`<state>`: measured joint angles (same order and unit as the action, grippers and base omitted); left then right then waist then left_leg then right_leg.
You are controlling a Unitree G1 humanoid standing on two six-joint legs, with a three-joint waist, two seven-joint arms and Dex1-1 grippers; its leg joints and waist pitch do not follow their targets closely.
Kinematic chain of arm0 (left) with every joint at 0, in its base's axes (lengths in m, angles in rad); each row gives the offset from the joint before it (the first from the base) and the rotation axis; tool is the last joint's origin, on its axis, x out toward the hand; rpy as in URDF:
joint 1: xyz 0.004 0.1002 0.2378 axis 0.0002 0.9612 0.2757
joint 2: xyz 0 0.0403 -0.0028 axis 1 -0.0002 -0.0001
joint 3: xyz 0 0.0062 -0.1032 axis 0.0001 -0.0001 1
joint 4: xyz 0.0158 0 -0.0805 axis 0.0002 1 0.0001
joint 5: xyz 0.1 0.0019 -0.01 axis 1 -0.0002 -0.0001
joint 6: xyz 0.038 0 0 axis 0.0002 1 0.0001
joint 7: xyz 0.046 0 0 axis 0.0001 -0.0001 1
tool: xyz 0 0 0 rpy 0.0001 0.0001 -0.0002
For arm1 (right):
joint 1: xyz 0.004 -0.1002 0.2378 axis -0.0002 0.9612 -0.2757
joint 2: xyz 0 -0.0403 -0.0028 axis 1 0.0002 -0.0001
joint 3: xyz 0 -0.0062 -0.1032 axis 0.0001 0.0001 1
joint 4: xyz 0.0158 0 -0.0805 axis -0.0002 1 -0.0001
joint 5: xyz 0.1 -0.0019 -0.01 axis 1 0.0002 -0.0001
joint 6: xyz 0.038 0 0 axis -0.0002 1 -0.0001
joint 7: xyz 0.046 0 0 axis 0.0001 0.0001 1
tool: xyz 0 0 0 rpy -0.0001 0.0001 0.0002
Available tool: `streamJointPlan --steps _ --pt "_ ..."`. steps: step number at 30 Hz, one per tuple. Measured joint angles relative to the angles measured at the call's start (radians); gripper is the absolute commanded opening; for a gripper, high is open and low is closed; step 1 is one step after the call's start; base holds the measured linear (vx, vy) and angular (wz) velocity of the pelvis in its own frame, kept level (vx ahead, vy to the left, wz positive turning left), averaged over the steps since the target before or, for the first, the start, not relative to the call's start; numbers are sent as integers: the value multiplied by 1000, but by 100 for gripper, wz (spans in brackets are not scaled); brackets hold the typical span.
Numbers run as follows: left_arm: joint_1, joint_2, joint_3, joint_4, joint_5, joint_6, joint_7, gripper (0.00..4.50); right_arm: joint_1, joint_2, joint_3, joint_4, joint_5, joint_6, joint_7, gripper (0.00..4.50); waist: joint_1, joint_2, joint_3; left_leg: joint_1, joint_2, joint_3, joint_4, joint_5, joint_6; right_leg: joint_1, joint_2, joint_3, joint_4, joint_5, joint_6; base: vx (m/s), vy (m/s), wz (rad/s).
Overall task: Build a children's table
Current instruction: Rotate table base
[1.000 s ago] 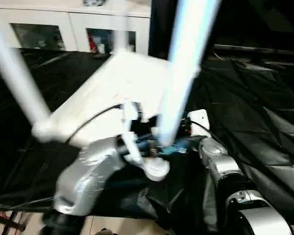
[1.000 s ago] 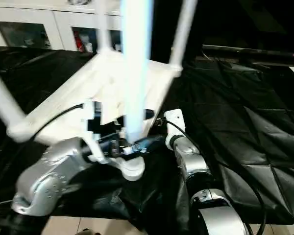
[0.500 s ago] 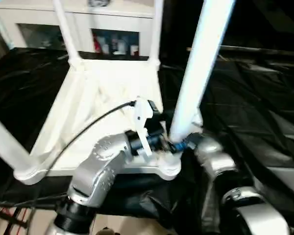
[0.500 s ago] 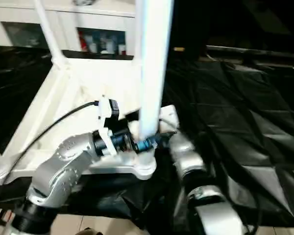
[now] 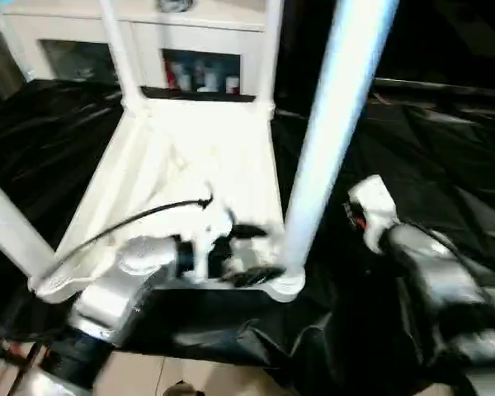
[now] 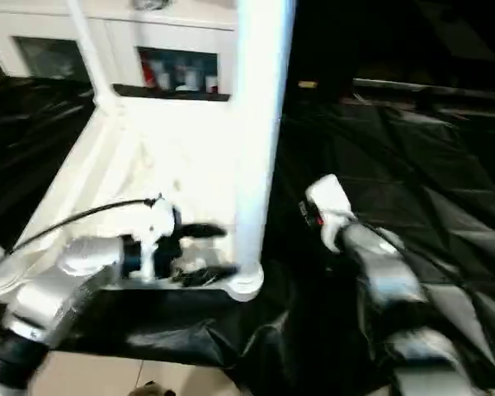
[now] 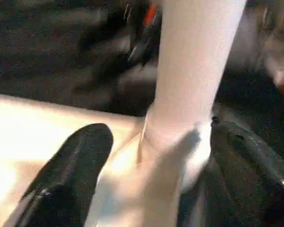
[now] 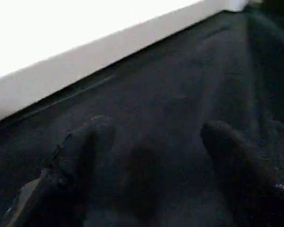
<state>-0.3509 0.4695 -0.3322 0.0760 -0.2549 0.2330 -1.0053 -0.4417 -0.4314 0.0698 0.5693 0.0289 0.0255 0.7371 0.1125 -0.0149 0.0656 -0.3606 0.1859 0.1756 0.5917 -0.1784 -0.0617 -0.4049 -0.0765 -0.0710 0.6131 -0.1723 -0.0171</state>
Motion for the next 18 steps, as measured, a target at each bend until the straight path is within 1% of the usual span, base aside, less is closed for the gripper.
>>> streamJointPlan --steps 1,2,3,4,5,6,9,11,13,16,17,18 --pt "-17 13 -17 22 25 -14 -11 362 18 -21 4 -29 4 8 25 363 2 0 0 0 0 0 0 0 0 0 0 0 0 0 0 0 0 0" --pt "-30 28 -37 40 52 -26 -23 348 39 -45 15 -69 9 17 59 363 5 1 0 1 0 0 0 0 0 1 0 0 -1 0 0 0 0 0" --pt "-36 42 -49 65 78 -36 -33 348 56 -63 17 -107 15 26 89 363 5 2 0 2 0 0 0 0 0 2 0 1 -1 0 0 0 0 0" --pt "-39 47 -54 82 91 -41 -37 326 65 -73 17 -129 18 36 107 363 4 3 -1 2 0 1 0 0 0 2 0 1 -1 0 0 0 0 0" --pt "-40 47 -59 94 99 -44 -39 323 74 -82 18 -146 21 43 124 363 4 3 -1 2 0 1 0 0 0 2 0 1 -1 0 0 0 0 0" --pt "-41 45 -63 102 103 -45 -43 322 88 -94 18 -175 28 58 143 363 4 3 -1 2 0 1 0 0 0 2 0 1 -1 0 0 0 0 0" --pt "-49 37 -66 122 104 -55 -66 282 136 -133 24 -279 64 115 216 363 4 4 -1 2 0 0 0 0 0 2 0 1 -1 0 0 0 0 0" --pt "-65 33 -71 144 111 -69 -80 272 153 -154 30 -322 81 133 249 363 4 5 -1 2 0 0 0 0 0 2 0 1 0 0 0 0 0 0" --pt "-91 34 -81 180 125 -92 -98 245 175 -184 55 -369 87 142 290 363 6 5 -2 3 0 0 0 0 0 3 0 0 -1 -3 5 0 0 0" --pt "-104 33 -92 199 141 -102 -115 226 181 -185 61 -382 87 157 312 363 3 6 -3 4 0 0 0 0 0 3 0 1 -1 -3 5 0 0 0" --pt "-107 34 -99 207 147 -103 -121 226 184 -187 61 -392 86 165 314 363 4 7 -3 4 0 0 0 0 0 3 0 1 -1 -3 5 0 0 0" --pt "-107 35 -104 213 153 -102 -129 208 190 -190 61 -408 86 171 316 363 4 7 -3 4 0 0 0 0 0 3 0 1 -1 -3 5 0 0 0"
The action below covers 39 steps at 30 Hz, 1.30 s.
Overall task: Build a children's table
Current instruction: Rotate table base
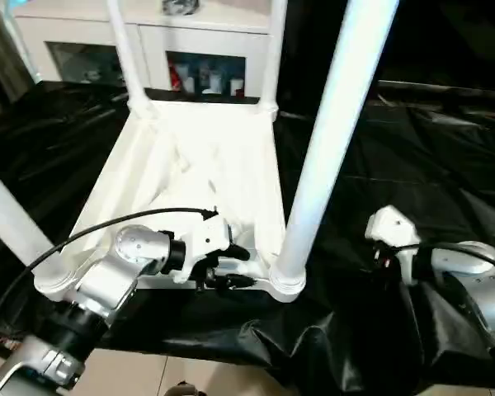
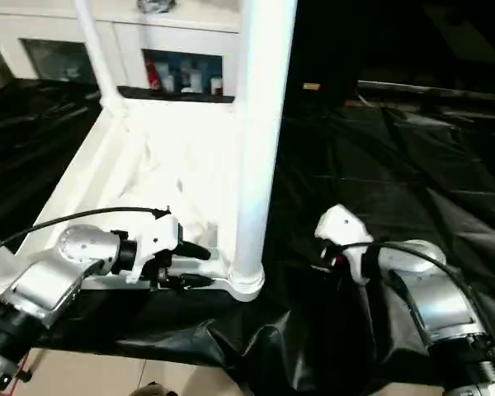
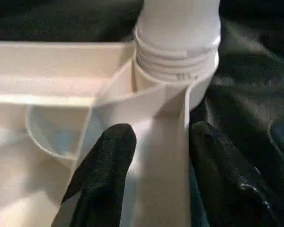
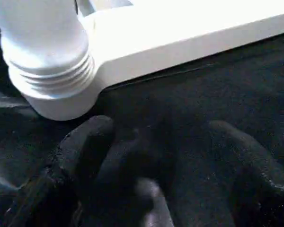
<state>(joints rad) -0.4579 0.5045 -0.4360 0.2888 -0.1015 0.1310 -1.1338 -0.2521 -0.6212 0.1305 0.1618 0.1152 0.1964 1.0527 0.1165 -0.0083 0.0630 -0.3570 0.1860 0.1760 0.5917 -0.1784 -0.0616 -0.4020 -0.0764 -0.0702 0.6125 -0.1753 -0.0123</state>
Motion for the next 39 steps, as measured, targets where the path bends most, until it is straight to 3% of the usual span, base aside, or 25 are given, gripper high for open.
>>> streamJointPlan --steps 16,17,20,23,31,39 --pt "-7 10 -3 21 21 -16 -53 84 17 -17 22 -43 1 52 22 363 -1 1 0 0 0 0 0 0 0 0 0 0 0 0 0 0 0 0" --pt "-7 10 -3 22 22 -19 -54 59 17 -17 23 -43 1 53 22 363 -1 1 0 0 0 0 0 0 0 0 0 0 0 0 0 0 0 0" --pt "-7 13 -6 22 27 -22 -64 52 17 -17 27 -43 1 56 23 363 -1 1 0 1 0 0 0 0 0 0 0 0 0 0 0 0 0 0" --pt "-7 14 -6 25 30 -24 -64 12 17 -17 29 -43 1 56 23 363 -1 1 0 1 0 0 0 0 0 0 0 0 0 0 0 0 0 0" --pt "-7 11 -3 28 30 -5 -65 2 14 15 25 -42 14 58 4 363 -4 0 -1 3 0 0 0 0 0 1 0 0 0 0 0 0 0 0" --pt "-31 -122 29 24 32 158 81 0 -20 77 -16 1 46 88 -63 444 -6 6 -4 2 -1 1 1 0 0 1 0 1 0 0 0 0 0 0"
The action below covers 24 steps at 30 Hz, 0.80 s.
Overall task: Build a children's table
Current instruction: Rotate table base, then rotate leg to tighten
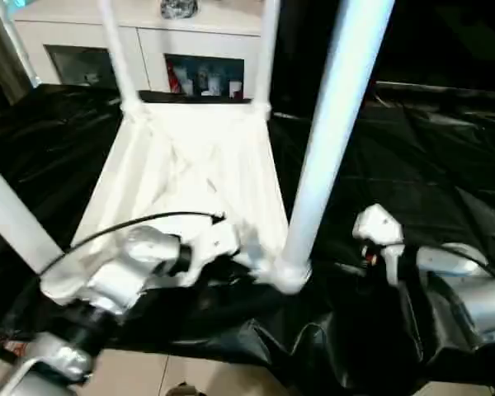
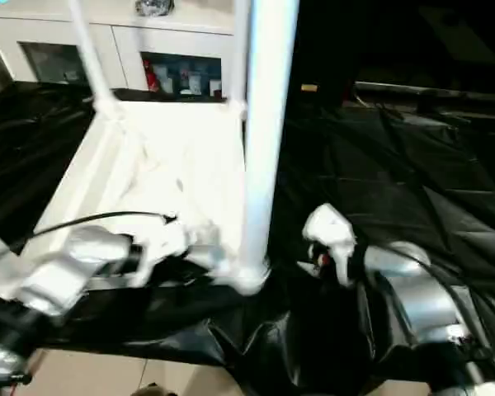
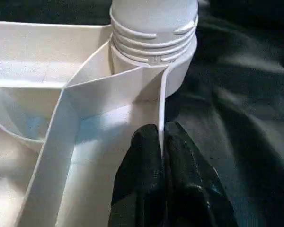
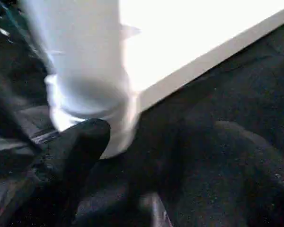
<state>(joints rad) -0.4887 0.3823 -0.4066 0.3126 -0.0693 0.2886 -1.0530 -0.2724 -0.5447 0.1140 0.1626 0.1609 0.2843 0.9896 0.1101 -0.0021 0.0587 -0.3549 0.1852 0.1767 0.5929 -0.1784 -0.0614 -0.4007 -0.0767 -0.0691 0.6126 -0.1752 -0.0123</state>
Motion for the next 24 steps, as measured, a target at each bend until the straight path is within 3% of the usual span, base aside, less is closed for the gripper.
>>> streamJointPlan --steps 8,15,24 --pt "-27 -56 -5 35 30 3 50 0 -5 61 34 -25 26 -2 -2 444 4 6 -3 -4 0 0 -4 0 0 -4 0 -1 -1 1 -3 0 0 0" --pt "-26 -43 -8 55 47 -50 42 0 -69 124 49 45 -16 -28 -86 444 4 6 -3 -3 0 0 -3 0 0 -3 0 -1 0 0 1 0 0 0" --pt "-29 -46 -7 63 52 -59 36 0 -77 130 60 86 -20 -32 -82 371 5 6 -3 -3 0 0 -2 0 0 -3 0 -1 0 0 1 0 0 0"
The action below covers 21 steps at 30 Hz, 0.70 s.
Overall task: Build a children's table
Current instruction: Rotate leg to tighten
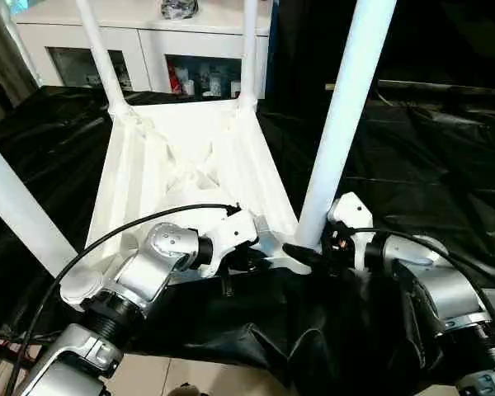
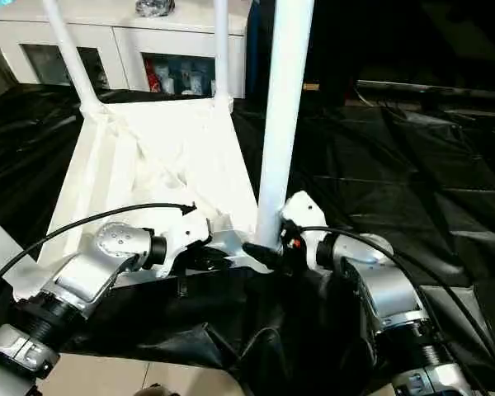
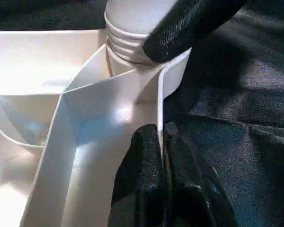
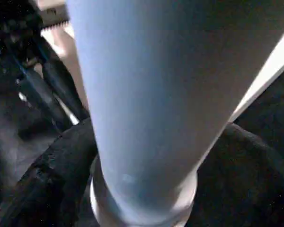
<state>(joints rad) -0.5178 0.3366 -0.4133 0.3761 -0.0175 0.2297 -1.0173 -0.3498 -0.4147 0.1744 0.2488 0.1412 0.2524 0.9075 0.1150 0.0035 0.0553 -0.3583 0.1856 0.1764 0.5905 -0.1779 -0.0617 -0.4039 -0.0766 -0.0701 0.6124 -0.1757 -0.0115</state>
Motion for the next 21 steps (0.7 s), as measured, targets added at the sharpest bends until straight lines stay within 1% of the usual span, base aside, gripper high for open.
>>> streamJointPlan --steps 2,3,4,5,10,14,18,20,21 --pt "-2 -1 0 6 3 -7 0 0 0 1 2 2 -2 -5 1 345 0 0 0 0 0 0 0 0 0 0 0 0 0 0 0 0 0 0" --pt "-4 -1 0 11 3 -10 0 0 0 2 4 2 -4 -7 1 345 0 0 0 0 0 0 0 0 0 0 0 0 0 0 0 0 0 0" --pt "-4 -1 1 12 4 -11 0 0 0 2 6 2 -4 -7 1 326 0 0 0 0 0 0 0 0 0 0 0 0 0 0 0 0 0 0" --pt "-4 -1 1 13 4 -11 0 0 0 2 7 2 -4 -8 1 326 0 0 0 0 0 0 0 0 0 0 0 0 0 0 0 0 0 0" --pt "-4 0 3 14 5 -11 -2 0 0 7 9 10 -4 -18 5 286 -2 0 0 0 0 0 0 0 0 0 0 0 0 0 0 0 0 0" --pt "-5 -2 8 20 6 -11 -1 0 0 19 6 16 -4 -19 -5 276 -4 0 0 1 0 0 0 0 0 0 0 0 0 0 0 0 0 0" --pt "-10 -21 19 34 10 -3 25 0 0 64 -14 35 0 -17 -57 271 -8 0 0 1 0 0 0 0 0 0 0 0 0 0 0 0 0 0" --pt "-31 -50 26 65 16 15 73 0 0 114 -43 57 -6 -16 -154 271 -12 0 0 1 0 0 0 0 0 0 0 0 -1 0 0 0 0 0" --pt "-47 -76 35 89 27 29 116 0 -7 153 -65 79 -19 -15 -232 270 -17 0 0 1 0 0 1 0 0 0 0 0 -1 0 0 0 0 0"
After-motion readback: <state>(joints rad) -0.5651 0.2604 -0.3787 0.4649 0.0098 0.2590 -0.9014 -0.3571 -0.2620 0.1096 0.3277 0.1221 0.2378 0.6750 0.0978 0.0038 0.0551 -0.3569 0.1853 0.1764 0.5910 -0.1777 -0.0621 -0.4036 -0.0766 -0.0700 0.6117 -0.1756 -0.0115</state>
